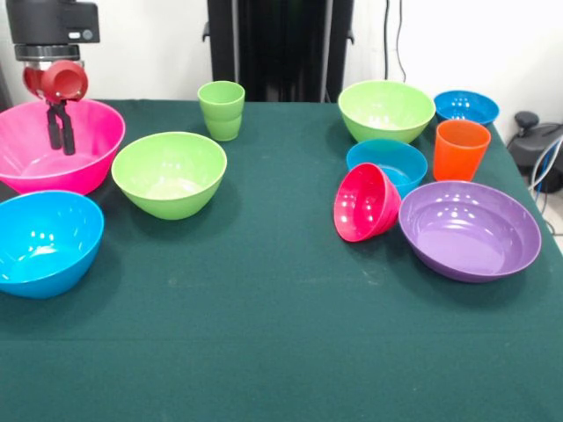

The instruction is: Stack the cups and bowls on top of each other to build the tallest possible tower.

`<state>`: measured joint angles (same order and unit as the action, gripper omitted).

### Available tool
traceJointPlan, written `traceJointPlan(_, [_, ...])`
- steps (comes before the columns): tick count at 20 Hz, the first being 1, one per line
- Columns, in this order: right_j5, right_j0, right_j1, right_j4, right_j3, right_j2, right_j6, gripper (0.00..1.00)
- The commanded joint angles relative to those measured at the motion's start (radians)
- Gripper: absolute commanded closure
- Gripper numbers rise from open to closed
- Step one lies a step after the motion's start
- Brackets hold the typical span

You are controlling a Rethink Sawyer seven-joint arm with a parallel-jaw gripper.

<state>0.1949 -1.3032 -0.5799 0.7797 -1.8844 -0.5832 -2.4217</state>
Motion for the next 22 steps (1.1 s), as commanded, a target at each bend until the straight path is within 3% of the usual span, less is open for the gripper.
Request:
traceJointPlan(1, [-0.027,0.049,0.053,0.018,0.005,-0.048,0.047,0.0])
traceJointPlan(22, [-0.07,0.082,0.1,0.019,0.059,-0.045,0.026,0.0])
